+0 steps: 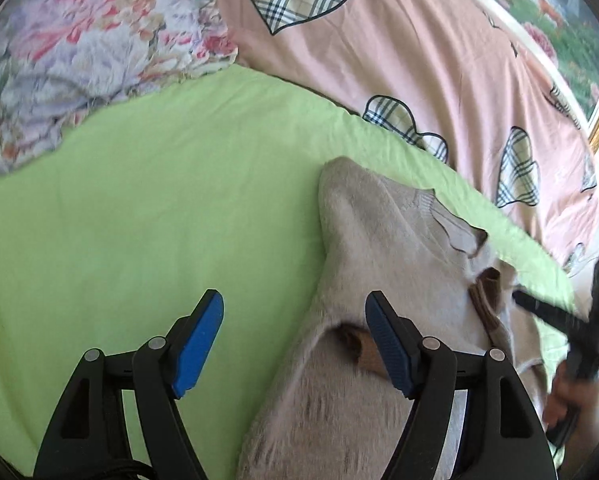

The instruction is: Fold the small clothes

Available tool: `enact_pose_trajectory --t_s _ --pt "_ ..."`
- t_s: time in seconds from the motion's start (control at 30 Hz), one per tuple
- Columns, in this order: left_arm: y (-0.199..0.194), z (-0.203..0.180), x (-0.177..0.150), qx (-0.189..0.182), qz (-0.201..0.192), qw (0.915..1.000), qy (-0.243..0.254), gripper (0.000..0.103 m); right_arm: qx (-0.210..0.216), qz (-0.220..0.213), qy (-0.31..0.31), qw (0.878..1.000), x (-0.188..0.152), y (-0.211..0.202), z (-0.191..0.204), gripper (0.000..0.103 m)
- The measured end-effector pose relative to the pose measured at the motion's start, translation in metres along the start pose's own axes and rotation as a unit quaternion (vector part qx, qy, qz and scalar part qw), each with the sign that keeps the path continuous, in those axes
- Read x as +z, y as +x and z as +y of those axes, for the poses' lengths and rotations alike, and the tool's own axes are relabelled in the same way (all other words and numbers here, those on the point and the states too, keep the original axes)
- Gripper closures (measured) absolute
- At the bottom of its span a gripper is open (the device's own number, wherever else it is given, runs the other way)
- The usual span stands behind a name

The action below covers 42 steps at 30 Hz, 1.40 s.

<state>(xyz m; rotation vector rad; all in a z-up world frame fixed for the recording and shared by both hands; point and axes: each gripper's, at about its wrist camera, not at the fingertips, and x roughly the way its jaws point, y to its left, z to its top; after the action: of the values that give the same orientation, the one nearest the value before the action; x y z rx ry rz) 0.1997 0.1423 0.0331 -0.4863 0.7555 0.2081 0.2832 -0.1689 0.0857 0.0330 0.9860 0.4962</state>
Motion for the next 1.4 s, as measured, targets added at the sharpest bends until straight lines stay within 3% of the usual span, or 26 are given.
enact_pose_trajectory --t_s 0.1,0.2,0.23,0.27,0.3,0.4,0.5,0.63,0.73,0.77,0.8,0.83,0.87,0.9,1.0,1.07,1.27,1.4 --pt "0.012 -0.009 0.011 0.015 0.013 0.9997 0.012 0.029 -0.031 0.023 -0.062 0.997 -0.013 0.020 0.026 0.057" --pt "0.034 -0.015 0.019 0.017 0.051 0.9983 0.024 0.029 -0.117 0.042 -0.115 0.986 -0.022 0.044 0.028 0.060" --pt "0.040 -0.016 0.018 0.018 0.060 0.9976 0.027 0.029 -0.128 0.033 -0.108 0.985 -0.022 0.043 0.023 0.078" --pt "0.045 -0.018 0.018 0.020 0.069 0.9969 0.033 0.029 -0.126 0.024 -0.090 0.988 -0.022 0.038 0.014 0.090" --pt "0.050 -0.020 0.016 0.024 0.076 0.9959 0.042 0.029 -0.112 0.004 -0.061 0.992 -0.021 0.024 0.001 0.093" --pt "0.058 -0.023 0.007 0.027 0.092 0.9936 0.059 0.029 -0.087 -0.054 0.037 0.994 -0.033 -0.021 -0.041 0.093" --pt "0.063 -0.021 0.000 0.021 0.102 0.9927 0.061 0.029 -0.038 -0.053 0.123 0.990 -0.055 -0.039 -0.086 0.089" --pt "0.066 -0.017 0.008 0.000 0.110 0.9926 0.052 0.028 0.014 -0.040 0.192 0.980 -0.071 -0.042 -0.128 0.067" --pt "0.077 -0.018 0.018 -0.012 0.123 0.9909 0.052 0.027 0.065 -0.045 0.225 0.971 -0.071 -0.037 -0.137 0.051" --pt "0.082 -0.019 0.021 -0.011 0.125 0.9907 0.054 0.027 0.074 -0.047 0.236 0.968 -0.070 -0.034 -0.138 0.051" --pt "0.087 -0.021 0.024 -0.010 0.126 0.9904 0.057 0.027 0.073 -0.046 0.240 0.967 -0.070 -0.032 -0.137 0.051" --pt "0.092 -0.023 0.026 -0.008 0.127 0.9901 0.060 0.027 0.064 -0.042 0.237 0.969 -0.071 -0.031 -0.134 0.060" --pt "0.097 -0.026 0.028 -0.001 0.122 0.9902 0.069 0.031 0.053 -0.040 0.229 0.971 -0.069 -0.031 -0.131 0.071" --pt "0.099 -0.030 0.030 0.006 0.117 0.9900 0.078 0.044 0.046 -0.046 0.219 0.974 -0.066 -0.034 -0.127 0.094" --pt "0.102 -0.042 0.031 0.005 0.113 0.9878 0.108 0.078 0.049 -0.127 0.173 0.975 -0.055 -0.067 -0.116 0.094" --pt "0.097 -0.047 0.029 0.017 0.094 0.9878 0.123 0.081 0.026 -0.159 0.144 0.976 -0.051 -0.082 -0.112 0.094" --pt "0.097 -0.052 0.024 0.036 0.083 0.9862 0.138 0.081 -0.037 -0.034 0.144 0.988 -0.059 -0.034 -0.125 0.093" --pt "0.081 -0.049 0.022 0.044 0.088 0.9849 0.143 0.072 -0.054 -0.055 0.153 0.985 -0.072 -0.051 -0.127 0.081"
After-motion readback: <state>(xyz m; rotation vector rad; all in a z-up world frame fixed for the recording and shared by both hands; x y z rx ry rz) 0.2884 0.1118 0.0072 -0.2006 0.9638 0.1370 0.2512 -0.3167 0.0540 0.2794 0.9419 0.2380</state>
